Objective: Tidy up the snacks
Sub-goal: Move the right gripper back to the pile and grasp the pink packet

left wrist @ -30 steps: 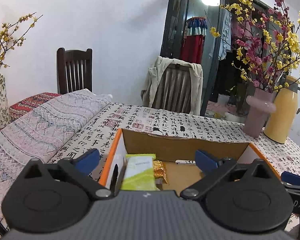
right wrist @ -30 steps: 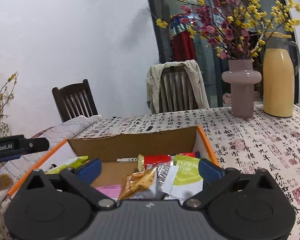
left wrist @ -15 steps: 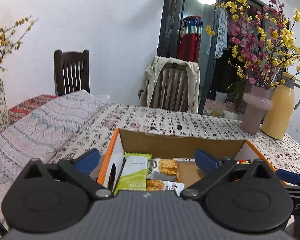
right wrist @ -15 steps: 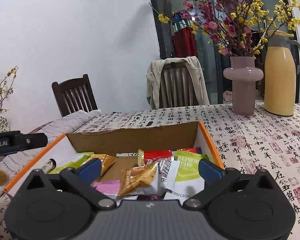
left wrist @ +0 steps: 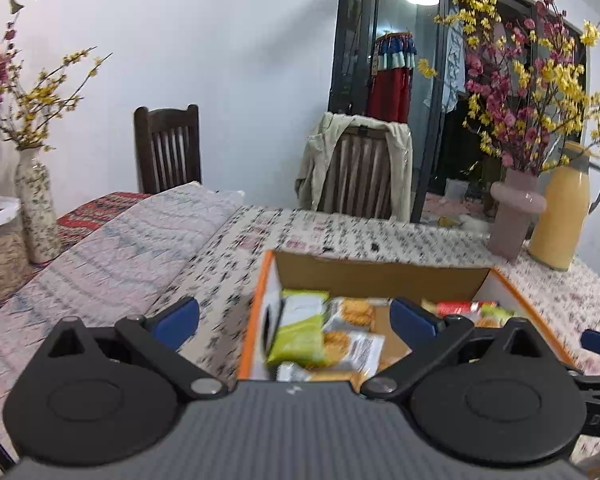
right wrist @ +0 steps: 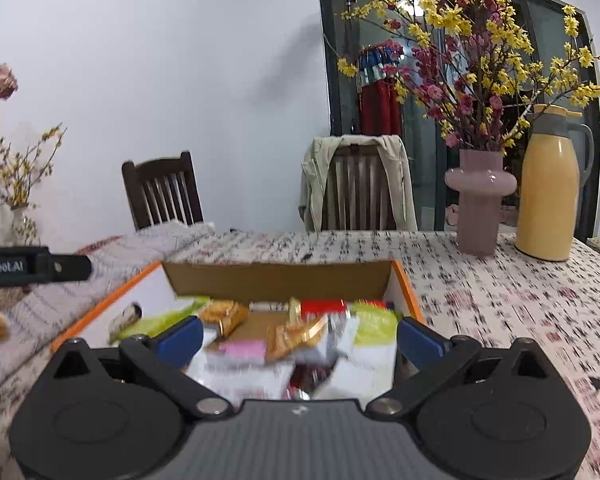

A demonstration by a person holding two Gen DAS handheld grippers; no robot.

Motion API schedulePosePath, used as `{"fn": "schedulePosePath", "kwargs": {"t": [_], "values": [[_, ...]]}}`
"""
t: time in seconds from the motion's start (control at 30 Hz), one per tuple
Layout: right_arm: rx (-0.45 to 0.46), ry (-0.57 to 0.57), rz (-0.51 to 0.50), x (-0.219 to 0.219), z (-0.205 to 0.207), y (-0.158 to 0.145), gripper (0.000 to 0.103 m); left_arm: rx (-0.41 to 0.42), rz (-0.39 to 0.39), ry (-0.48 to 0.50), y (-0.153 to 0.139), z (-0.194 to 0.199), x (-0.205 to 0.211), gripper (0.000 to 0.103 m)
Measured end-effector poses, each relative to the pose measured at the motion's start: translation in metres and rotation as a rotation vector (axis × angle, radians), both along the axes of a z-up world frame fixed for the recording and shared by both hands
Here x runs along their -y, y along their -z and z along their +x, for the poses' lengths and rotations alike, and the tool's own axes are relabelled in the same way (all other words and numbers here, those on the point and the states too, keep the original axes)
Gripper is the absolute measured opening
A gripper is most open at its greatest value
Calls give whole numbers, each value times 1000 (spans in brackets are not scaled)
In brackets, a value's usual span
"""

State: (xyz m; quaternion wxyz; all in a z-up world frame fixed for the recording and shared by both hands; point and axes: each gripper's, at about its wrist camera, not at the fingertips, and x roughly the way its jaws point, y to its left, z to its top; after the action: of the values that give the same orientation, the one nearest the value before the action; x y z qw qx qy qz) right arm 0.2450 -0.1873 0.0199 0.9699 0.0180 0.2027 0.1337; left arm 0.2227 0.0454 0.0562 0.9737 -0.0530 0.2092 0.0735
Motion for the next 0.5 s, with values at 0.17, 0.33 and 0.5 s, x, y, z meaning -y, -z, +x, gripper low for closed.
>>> {"fn": "schedulePosePath", "kwargs": {"t": [0.17,0.33,0.5], "values": [[-85,2,-26,5,-22,22,103,-59,33,-11,24,-23,-11,103],[-180,-3,-27,6,-41,46,103,-110,5,-22,47,-40,-23,103],[-221,-20,-24,2,-54,55,103,-158,-34,-17,67,-45,-27,103]]}}
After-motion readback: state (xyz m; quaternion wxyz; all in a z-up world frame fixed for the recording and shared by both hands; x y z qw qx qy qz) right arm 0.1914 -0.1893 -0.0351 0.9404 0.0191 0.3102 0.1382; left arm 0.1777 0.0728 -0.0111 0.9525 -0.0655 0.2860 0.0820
